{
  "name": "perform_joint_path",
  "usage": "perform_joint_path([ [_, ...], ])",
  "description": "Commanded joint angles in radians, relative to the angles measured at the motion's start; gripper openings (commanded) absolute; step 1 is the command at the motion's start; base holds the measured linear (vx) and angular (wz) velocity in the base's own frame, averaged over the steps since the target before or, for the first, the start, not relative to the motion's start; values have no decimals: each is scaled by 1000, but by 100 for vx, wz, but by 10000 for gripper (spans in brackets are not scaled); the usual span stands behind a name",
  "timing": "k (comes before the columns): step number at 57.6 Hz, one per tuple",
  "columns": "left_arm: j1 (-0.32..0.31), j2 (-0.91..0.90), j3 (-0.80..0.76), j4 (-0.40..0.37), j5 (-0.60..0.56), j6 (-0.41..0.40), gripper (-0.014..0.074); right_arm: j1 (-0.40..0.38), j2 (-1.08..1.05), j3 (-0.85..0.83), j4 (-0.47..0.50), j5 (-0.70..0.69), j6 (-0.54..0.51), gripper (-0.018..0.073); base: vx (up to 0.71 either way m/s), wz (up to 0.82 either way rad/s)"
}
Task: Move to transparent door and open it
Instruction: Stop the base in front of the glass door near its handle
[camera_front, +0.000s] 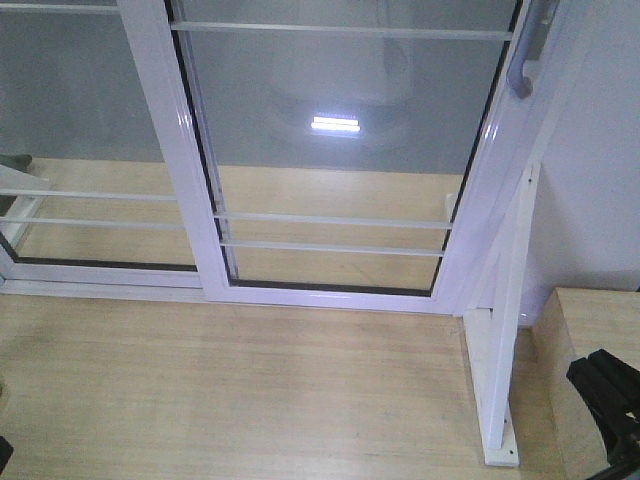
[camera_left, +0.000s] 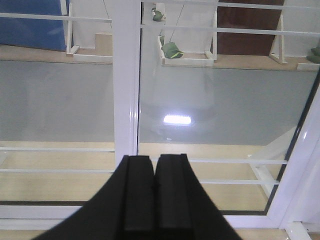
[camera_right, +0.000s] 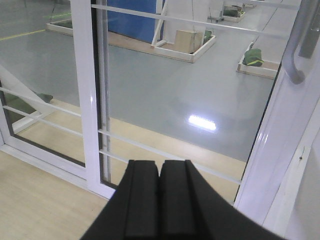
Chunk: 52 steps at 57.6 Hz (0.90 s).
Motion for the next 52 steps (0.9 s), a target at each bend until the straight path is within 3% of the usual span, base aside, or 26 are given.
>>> perform_joint_path([
  [1,0,-13,23,-11,-80,-2,1,-1,16,14,0,-77,-3,0,37,3],
  [31,0,-13,23,-11,-80,-2,1,-1,16,14,0,-77,-3,0,31,-9],
  [52,-1,19,23,-11,-103,-2,0,-1,57,12,0,-104,-3,0,12,-5],
])
